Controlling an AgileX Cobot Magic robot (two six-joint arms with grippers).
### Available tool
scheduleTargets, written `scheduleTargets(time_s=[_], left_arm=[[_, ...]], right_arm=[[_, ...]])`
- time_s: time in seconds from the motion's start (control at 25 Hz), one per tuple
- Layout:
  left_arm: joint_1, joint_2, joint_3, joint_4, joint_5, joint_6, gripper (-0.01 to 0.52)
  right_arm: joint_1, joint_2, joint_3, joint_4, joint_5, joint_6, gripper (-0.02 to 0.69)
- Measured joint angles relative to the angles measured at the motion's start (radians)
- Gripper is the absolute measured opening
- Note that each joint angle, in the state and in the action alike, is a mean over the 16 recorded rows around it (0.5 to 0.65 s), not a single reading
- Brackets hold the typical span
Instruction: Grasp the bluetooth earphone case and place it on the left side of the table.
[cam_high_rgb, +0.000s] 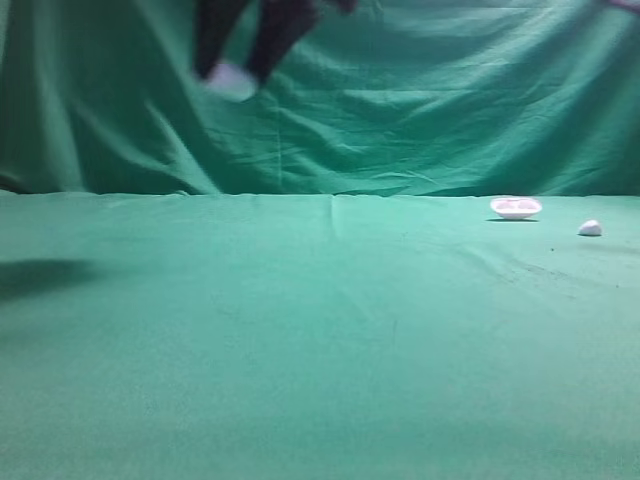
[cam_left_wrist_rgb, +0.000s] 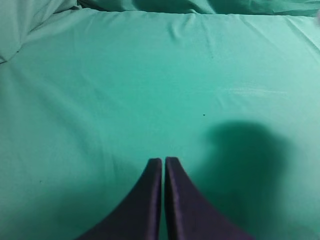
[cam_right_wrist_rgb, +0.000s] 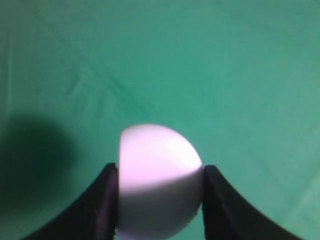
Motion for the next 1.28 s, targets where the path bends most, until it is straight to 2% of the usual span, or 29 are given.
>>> scheduleTargets(time_s=[0.12, 0.4, 0.52, 0.72, 0.92, 1.08, 1.28], left_arm=[[0.000, 0.000, 0.000, 0.000, 0.000, 0.000, 0.000], [0.000, 0.000, 0.000, 0.000, 0.000, 0.000, 0.000], [0.000, 0.000, 0.000, 0.000, 0.000, 0.000, 0.000], [0.000, 0.000, 0.000, 0.000, 0.000, 0.000, 0.000], [0.000, 0.000, 0.000, 0.000, 0.000, 0.000, 0.000], [0.000, 0.000, 0.000, 0.000, 0.000, 0.000, 0.000], [0.000, 0.000, 0.000, 0.000, 0.000, 0.000, 0.000]], right_arm=[[0.034, 0.074, -0.050, 0.001, -0.003, -0.001, 0.327], [0.061, 0.148, -0.139, 0.002, 0.044, 0.013, 0.412], [0.062, 0.139, -0.195, -0.008, 0.105, 0.034, 0.403], [0.058, 0.083, -0.301, -0.047, 0.222, 0.082, 0.314], [0.033, -0.030, -0.369, -0.089, 0.320, 0.135, 0.157], [-0.014, -0.166, -0.333, -0.119, 0.356, 0.162, 0.041], [-0.097, -0.375, -0.157, -0.131, 0.363, 0.177, 0.000]])
